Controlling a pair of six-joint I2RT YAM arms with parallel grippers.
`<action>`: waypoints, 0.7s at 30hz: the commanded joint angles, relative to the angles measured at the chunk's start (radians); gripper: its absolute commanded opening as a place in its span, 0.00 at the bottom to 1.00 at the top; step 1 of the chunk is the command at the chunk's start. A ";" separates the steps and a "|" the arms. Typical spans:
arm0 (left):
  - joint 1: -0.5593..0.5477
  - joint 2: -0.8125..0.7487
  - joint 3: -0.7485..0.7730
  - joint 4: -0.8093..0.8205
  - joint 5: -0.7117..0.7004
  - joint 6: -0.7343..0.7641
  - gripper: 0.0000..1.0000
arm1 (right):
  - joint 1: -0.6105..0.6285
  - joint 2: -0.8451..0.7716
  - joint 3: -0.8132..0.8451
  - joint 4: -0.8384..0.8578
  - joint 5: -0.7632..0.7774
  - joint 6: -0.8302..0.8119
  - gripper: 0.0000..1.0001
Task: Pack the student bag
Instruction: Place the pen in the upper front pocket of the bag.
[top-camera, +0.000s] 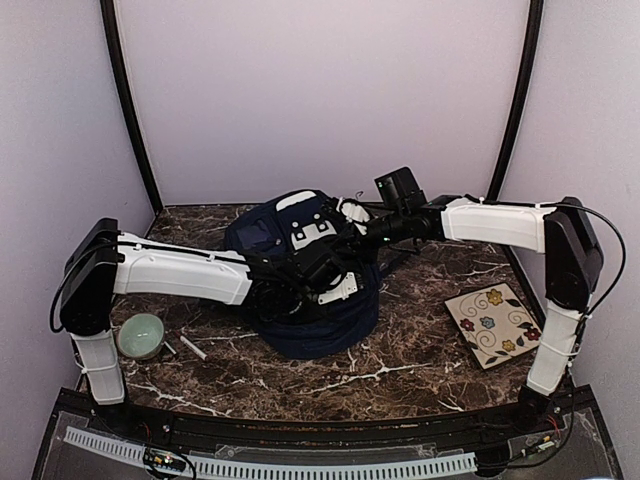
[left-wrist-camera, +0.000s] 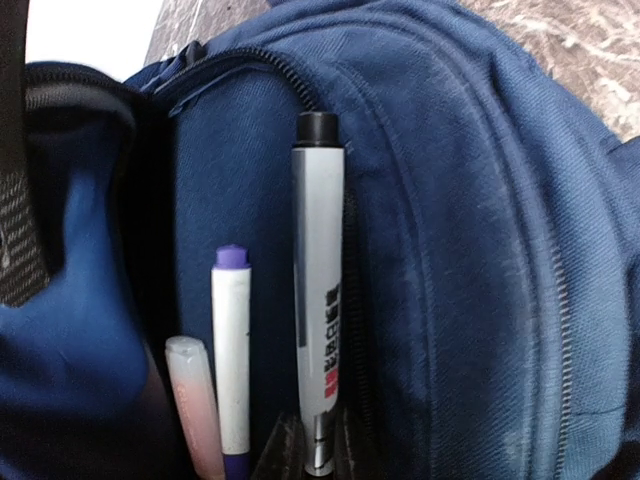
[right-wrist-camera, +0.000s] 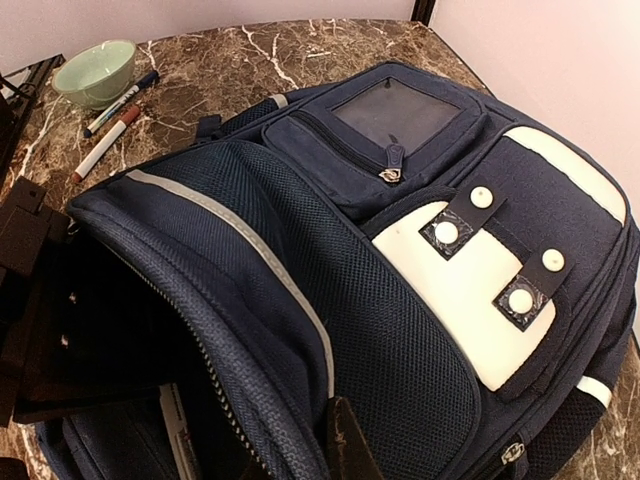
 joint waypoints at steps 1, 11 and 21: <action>0.018 -0.003 0.016 -0.020 -0.062 0.013 0.00 | 0.005 -0.045 0.005 0.024 -0.074 0.048 0.00; 0.067 0.042 0.041 -0.014 -0.183 0.051 0.21 | -0.005 -0.062 0.009 0.026 -0.096 0.068 0.00; 0.022 -0.017 0.088 -0.066 -0.127 0.018 0.38 | -0.019 -0.067 0.006 0.032 -0.107 0.080 0.00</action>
